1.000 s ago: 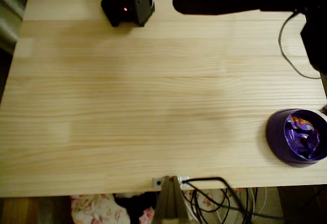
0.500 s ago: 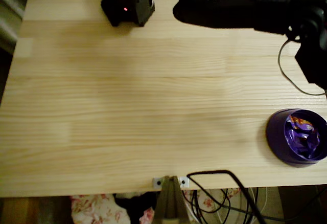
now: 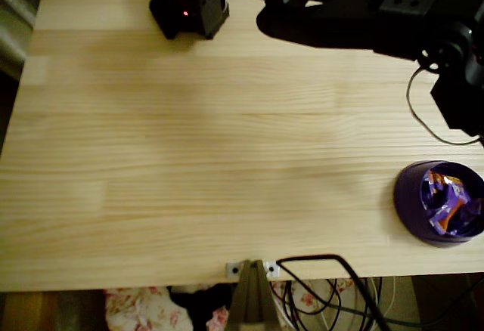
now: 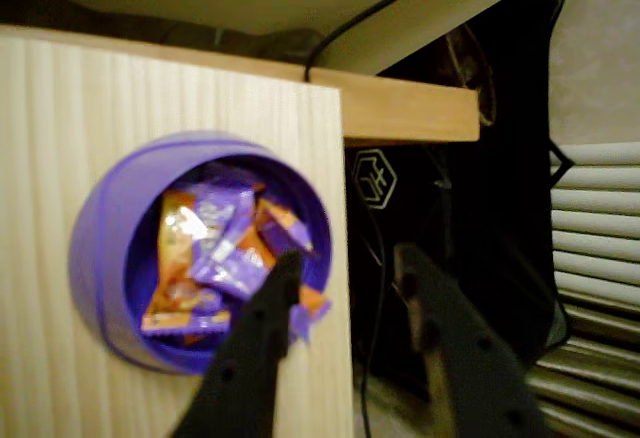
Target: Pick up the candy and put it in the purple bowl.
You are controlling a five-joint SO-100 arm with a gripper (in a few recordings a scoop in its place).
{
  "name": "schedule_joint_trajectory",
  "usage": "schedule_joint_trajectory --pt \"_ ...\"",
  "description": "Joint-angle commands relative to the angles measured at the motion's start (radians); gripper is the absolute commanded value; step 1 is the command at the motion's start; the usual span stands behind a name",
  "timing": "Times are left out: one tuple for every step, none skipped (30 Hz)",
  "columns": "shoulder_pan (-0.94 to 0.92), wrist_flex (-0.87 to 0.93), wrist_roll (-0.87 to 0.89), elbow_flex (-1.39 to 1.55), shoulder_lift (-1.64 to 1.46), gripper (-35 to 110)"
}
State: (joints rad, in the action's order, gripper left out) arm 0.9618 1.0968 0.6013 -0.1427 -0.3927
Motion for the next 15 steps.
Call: schedule_joint_trajectory --pt "-0.002 0.029 0.017 -0.132 -0.061 20" --pt "-0.002 0.038 0.012 -0.132 -0.066 20" --pt "-0.002 0.052 0.009 -0.132 -0.072 20" --pt "-0.002 0.074 0.005 -0.132 -0.080 19" --pt "-0.003 0.094 0.000 -0.132 -0.091 14" --pt "-0.005 0.115 -0.002 -0.132 -0.103 5" --pt "-0.005 0.138 -0.009 -0.129 -0.118 0" --pt "-0.008 0.164 -0.020 -0.123 -0.138 0" --pt "-0.011 0.195 -0.028 -0.121 -0.156 0" --pt "-0.015 0.227 -0.038 -0.121 -0.176 0" --pt "-0.020 0.259 -0.054 -0.121 -0.201 0" --pt "-0.028 0.296 -0.071 -0.121 -0.227 0" --pt "-0.038 0.331 -0.091 -0.121 -0.256 0" --pt "-0.048 0.370 -0.109 -0.121 -0.288 0" --pt "-0.061 0.410 -0.129 -0.121 -0.325 0"
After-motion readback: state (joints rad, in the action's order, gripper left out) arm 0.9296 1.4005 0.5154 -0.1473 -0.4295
